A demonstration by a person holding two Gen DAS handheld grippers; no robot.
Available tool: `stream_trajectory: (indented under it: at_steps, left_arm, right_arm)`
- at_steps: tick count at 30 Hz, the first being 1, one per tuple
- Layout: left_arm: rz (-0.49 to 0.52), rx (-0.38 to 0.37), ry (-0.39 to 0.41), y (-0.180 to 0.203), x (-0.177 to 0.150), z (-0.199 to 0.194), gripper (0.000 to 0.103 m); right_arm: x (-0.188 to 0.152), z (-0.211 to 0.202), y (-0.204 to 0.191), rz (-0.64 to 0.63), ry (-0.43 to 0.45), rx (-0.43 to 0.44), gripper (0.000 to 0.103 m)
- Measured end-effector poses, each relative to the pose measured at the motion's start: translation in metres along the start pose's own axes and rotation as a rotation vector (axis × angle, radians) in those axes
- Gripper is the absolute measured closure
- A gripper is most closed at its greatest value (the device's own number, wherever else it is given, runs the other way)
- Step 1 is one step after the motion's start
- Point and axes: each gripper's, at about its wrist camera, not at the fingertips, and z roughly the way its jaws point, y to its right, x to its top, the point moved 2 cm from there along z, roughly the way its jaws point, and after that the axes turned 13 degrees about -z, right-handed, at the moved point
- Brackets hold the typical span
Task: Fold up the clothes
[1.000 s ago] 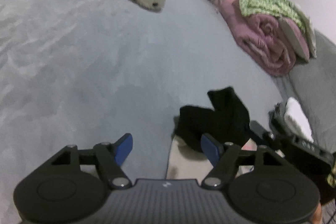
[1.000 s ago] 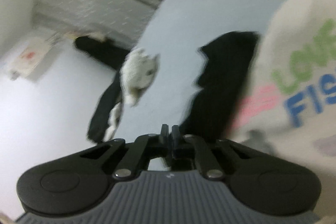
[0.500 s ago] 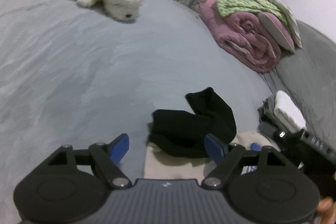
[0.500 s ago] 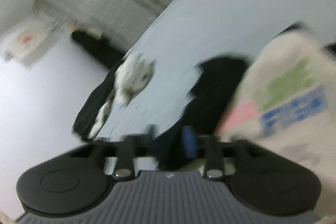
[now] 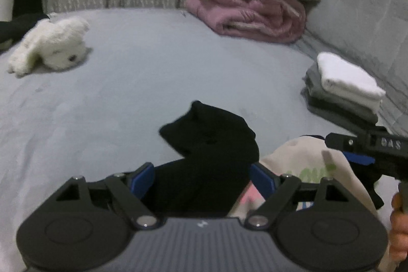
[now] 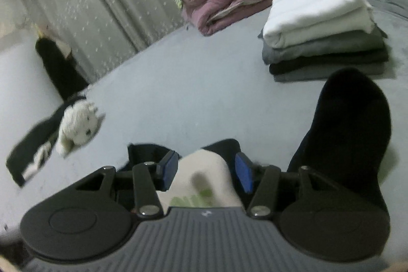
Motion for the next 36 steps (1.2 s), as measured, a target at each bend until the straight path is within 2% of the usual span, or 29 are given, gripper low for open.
stream_trajectory:
  at_steps: [4,6,7,8,9,10,11,14,20,24,30,36]
  left_arm:
    - [-0.026,0.028,-0.054,0.005,0.008,0.025,0.024]
    - [-0.05,0.048,-0.075,0.006,0.01,0.034,0.033]
    - [-0.069,0.056,-0.089,0.006,0.01,0.039,0.042]
    - [-0.091,0.056,-0.103,0.005,0.009,0.042,0.055]
    - [-0.102,0.058,-0.108,0.005,0.007,0.043,0.061]
    - [-0.111,0.06,-0.112,0.004,0.006,0.044,0.07]
    - [-0.108,0.063,-0.102,0.005,0.006,0.04,0.08]
    - [-0.11,0.064,-0.065,0.007,0.009,0.024,0.09]
    - [-0.153,0.04,0.043,-0.001,0.01,-0.036,0.094]
    - [-0.194,0.029,0.104,-0.015,0.007,-0.083,0.094]
    - [-0.21,0.054,0.157,-0.045,-0.009,-0.147,0.094]
    - [-0.214,0.091,0.138,-0.078,-0.04,-0.193,0.094]
  right_arm:
    - [-0.001,0.011,-0.002,-0.025,-0.031,0.021,0.048]
    - [-0.001,0.015,-0.003,-0.026,-0.04,0.031,0.048]
    - [-0.001,0.017,-0.004,-0.025,-0.043,0.034,0.048]
    - [-0.001,0.02,-0.005,-0.025,-0.047,0.036,0.054]
    - [-0.002,0.022,-0.006,-0.028,-0.049,0.036,0.06]
    - [-0.003,0.023,-0.008,-0.036,-0.05,0.035,0.075]
    - [-0.003,0.025,-0.009,-0.048,-0.051,0.031,0.082]
    - [-0.001,0.021,-0.013,-0.087,-0.04,0.003,0.087]
    - [0.009,-0.019,-0.023,-0.164,0.057,0.037,0.089]
    - [0.009,-0.049,-0.023,-0.207,0.091,0.072,0.089]
    - [-0.007,-0.088,-0.025,-0.317,0.089,0.11,0.09]
    - [-0.032,-0.109,-0.019,-0.413,0.041,0.119,0.09]
